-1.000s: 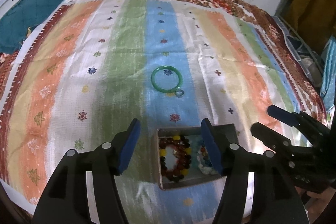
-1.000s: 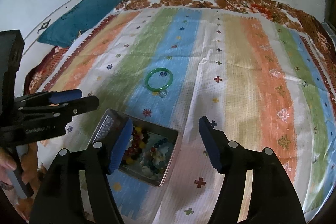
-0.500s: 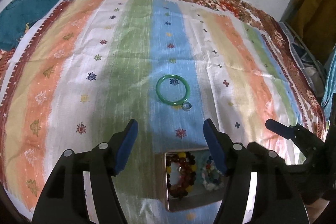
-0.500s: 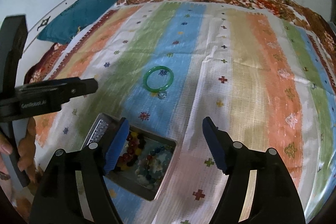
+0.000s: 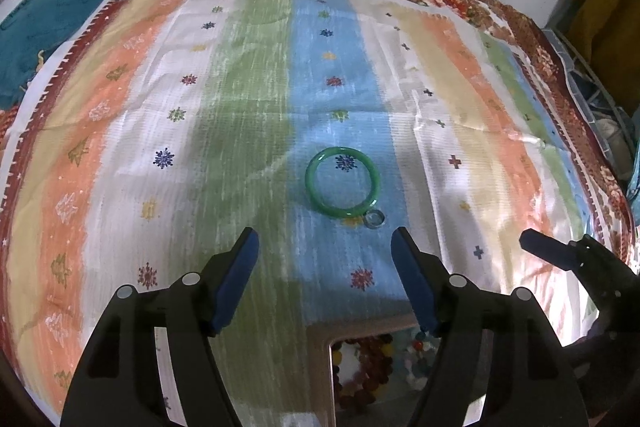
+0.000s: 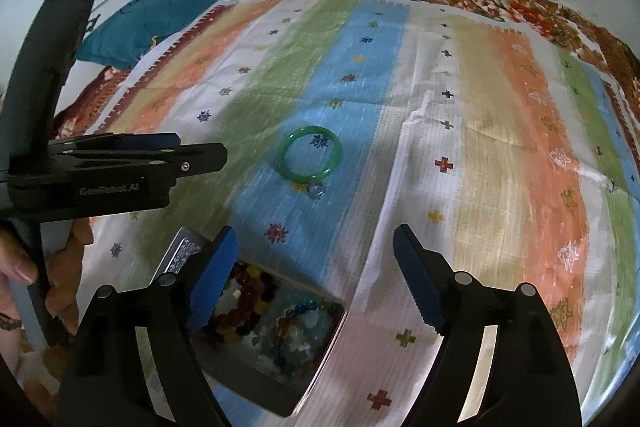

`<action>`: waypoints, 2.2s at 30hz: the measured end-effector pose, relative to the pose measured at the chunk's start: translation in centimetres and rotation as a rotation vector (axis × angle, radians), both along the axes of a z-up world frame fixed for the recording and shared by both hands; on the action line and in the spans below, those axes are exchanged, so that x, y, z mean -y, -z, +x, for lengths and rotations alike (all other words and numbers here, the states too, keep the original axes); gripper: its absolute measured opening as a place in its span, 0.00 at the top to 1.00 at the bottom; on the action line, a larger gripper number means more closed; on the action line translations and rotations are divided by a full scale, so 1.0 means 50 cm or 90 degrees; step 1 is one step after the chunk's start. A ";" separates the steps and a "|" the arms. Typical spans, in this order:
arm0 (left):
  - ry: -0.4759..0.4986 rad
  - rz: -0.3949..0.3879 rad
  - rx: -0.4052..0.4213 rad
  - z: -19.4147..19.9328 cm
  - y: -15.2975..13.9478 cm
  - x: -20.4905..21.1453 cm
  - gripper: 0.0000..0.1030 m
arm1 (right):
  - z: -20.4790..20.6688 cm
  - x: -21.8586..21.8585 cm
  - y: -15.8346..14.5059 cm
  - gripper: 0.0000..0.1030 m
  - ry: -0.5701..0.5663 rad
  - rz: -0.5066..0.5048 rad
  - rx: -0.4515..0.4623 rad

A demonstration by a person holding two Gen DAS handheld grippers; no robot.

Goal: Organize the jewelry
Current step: 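Move both tools toward the green jade bangle and small silver ring, then close the left gripper on the green bangle while the right gripper grasps the silver ring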

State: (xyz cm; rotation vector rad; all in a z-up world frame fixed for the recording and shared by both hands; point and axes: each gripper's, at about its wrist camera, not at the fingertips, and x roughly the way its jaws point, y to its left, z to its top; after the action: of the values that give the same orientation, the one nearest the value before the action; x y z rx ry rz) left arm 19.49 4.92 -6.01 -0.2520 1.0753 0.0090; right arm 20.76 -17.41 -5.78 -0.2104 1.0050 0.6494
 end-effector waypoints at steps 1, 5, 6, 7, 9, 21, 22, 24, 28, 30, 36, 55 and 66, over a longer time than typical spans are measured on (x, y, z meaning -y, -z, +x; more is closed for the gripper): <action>0.000 0.002 -0.003 0.005 0.004 -0.001 0.33 | 0.004 -0.002 0.001 0.22 -0.002 0.000 0.000; 0.001 0.014 -0.010 0.027 0.016 -0.005 0.33 | 0.017 -0.014 0.008 0.22 -0.016 -0.004 0.001; 0.003 0.013 -0.011 0.031 0.019 -0.005 0.33 | 0.021 -0.017 0.009 0.22 -0.019 -0.006 0.000; 0.004 0.014 -0.013 0.036 0.023 -0.004 0.33 | 0.023 -0.020 0.010 0.22 -0.022 -0.006 -0.001; 0.009 0.018 -0.017 0.044 0.031 -0.002 0.33 | 0.027 -0.027 0.013 0.22 -0.028 -0.011 -0.002; 0.041 0.018 -0.041 0.098 0.069 -0.004 0.32 | 0.067 -0.050 0.042 0.22 -0.048 -0.024 -0.045; 0.045 0.022 -0.043 0.105 0.072 -0.005 0.32 | 0.069 -0.053 0.044 0.22 -0.048 -0.032 -0.040; 0.049 0.023 -0.047 0.118 0.080 -0.010 0.32 | 0.073 -0.060 0.051 0.22 -0.053 -0.043 -0.037; 0.053 0.024 -0.050 0.135 0.092 -0.018 0.32 | 0.087 -0.068 0.062 0.22 -0.061 -0.042 -0.048; 0.055 0.021 -0.052 0.141 0.098 -0.020 0.32 | 0.094 -0.072 0.066 0.22 -0.065 -0.047 -0.048; 0.069 0.021 -0.054 0.164 0.107 -0.020 0.32 | 0.119 -0.084 0.078 0.22 -0.068 -0.049 -0.073; 0.116 0.062 -0.083 0.200 0.155 -0.004 0.45 | 0.151 -0.146 0.124 0.22 -0.134 -0.103 -0.105; 0.110 0.081 -0.084 0.210 0.173 -0.025 0.82 | 0.160 -0.173 0.157 0.22 -0.167 -0.127 -0.135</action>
State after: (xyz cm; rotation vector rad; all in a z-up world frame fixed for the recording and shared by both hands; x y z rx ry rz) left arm 30.00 6.18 -14.66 -0.0434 1.2193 -0.0605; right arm 28.77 -8.75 -13.63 -0.4613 1.2604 0.8230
